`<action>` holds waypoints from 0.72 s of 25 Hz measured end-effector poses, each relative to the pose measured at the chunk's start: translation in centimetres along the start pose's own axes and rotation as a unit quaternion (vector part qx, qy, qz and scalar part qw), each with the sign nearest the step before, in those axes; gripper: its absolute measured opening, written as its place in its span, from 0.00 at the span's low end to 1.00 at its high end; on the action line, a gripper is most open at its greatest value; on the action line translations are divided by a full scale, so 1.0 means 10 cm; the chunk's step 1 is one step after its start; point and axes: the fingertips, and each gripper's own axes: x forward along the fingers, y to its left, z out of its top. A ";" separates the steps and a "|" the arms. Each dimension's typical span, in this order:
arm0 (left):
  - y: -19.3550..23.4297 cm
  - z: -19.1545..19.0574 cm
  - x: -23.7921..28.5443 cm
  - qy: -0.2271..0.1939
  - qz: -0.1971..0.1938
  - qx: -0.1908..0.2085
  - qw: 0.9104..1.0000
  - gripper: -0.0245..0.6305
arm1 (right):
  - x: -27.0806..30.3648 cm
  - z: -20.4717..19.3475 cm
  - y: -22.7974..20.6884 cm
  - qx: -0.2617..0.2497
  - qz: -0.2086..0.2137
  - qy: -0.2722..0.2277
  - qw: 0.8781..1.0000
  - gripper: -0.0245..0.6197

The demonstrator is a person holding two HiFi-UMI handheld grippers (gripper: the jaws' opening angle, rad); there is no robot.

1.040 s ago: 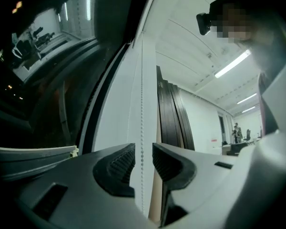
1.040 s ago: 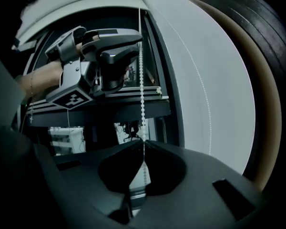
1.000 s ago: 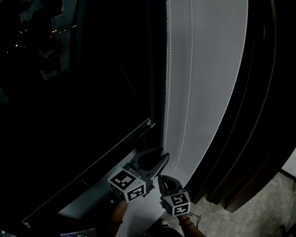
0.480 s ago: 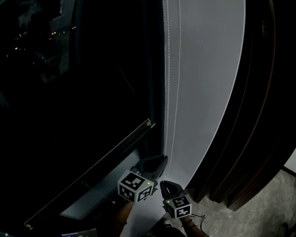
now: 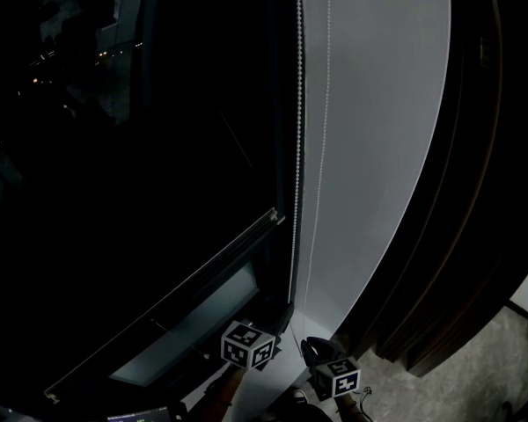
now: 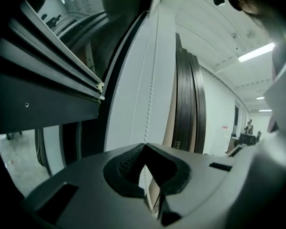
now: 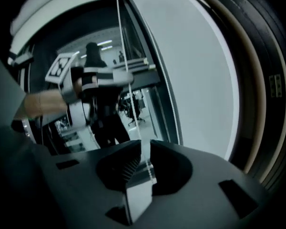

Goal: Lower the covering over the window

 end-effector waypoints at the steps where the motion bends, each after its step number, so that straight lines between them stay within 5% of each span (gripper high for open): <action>1: 0.02 0.00 -0.01 -0.001 0.003 0.000 1.000 0.04 | -0.04 0.21 0.00 -0.004 0.005 -0.023 1.000 0.12; 6: 0.04 0.01 -0.02 -0.009 0.005 -0.014 1.000 0.04 | -0.32 1.83 0.40 -0.104 0.065 -0.162 0.979 0.15; 10: -0.03 0.02 0.01 -0.012 0.002 -0.016 1.000 0.04 | -0.42 2.89 0.73 -0.172 0.097 -0.219 0.955 0.18; 16: -0.09 -0.02 0.01 -0.011 -0.001 -0.020 1.000 0.04 | -0.41 3.59 0.86 -0.229 0.079 -0.265 0.933 0.19; 18: -0.07 -0.02 -0.01 -0.014 0.001 -0.023 1.000 0.04 | -0.43 3.66 0.90 -0.226 0.078 -0.270 0.933 0.10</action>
